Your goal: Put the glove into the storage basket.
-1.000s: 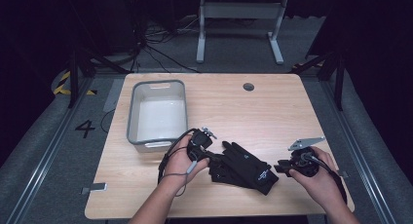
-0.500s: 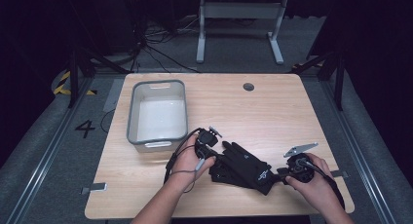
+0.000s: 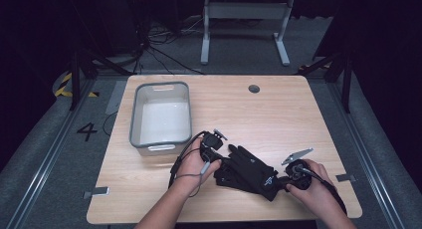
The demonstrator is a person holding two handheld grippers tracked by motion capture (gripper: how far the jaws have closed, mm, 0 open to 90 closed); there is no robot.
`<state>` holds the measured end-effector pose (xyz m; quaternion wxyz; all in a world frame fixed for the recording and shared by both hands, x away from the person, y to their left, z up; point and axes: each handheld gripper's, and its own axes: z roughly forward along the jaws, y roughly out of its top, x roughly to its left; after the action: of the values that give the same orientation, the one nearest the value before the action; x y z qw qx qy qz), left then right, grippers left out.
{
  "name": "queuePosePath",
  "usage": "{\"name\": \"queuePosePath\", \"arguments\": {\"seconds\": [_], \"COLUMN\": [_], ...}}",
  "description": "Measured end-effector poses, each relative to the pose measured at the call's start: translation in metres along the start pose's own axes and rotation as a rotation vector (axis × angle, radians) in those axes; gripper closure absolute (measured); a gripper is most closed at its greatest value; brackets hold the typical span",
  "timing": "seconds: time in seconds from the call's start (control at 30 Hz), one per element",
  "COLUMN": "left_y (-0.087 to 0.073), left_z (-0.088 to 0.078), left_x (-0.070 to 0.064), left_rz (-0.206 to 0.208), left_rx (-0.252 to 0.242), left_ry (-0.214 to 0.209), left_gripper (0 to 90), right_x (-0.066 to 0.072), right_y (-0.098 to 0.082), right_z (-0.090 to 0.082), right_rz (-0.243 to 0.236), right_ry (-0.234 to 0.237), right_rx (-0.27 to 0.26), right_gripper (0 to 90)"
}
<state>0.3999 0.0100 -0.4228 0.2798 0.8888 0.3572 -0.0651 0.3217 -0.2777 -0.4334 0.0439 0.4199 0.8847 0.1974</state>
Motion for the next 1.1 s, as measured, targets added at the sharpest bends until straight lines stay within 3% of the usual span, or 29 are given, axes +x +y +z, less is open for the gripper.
{"name": "queuePosePath", "arguments": {"seconds": [0.23, 0.37, 0.5, 0.73, 1.1], "left_y": [0.004, 0.006, 0.007, 0.009, 0.008], "left_z": [0.009, 0.013, 0.014, 0.010, -0.001], "left_x": [-0.004, -0.006, -0.008, -0.015, -0.021], "left_rz": [0.007, 0.007, 0.021, 0.047, 0.085], "left_rx": [0.014, 0.030, 0.037, 0.020, -0.014], "left_ry": [-0.022, -0.035, -0.022, 0.003, 0.034], "left_gripper": [57.0, 62.2, 66.3, 87.4, 89.9], "right_x": [0.000, 0.003, 0.005, 0.007, 0.007], "right_y": [0.001, 0.001, 0.001, 0.001, 0.001], "right_z": [0.001, 0.001, 0.001, 0.001, -0.003], "right_rz": [0.003, -0.002, -0.010, -0.015, -0.016], "right_ry": [0.012, -0.002, -0.014, -0.028, -0.045], "right_rx": [-0.002, -0.005, -0.004, -0.005, -0.028], "right_gripper": [81.4, 83.0, 83.7, 84.4, 86.6]}}
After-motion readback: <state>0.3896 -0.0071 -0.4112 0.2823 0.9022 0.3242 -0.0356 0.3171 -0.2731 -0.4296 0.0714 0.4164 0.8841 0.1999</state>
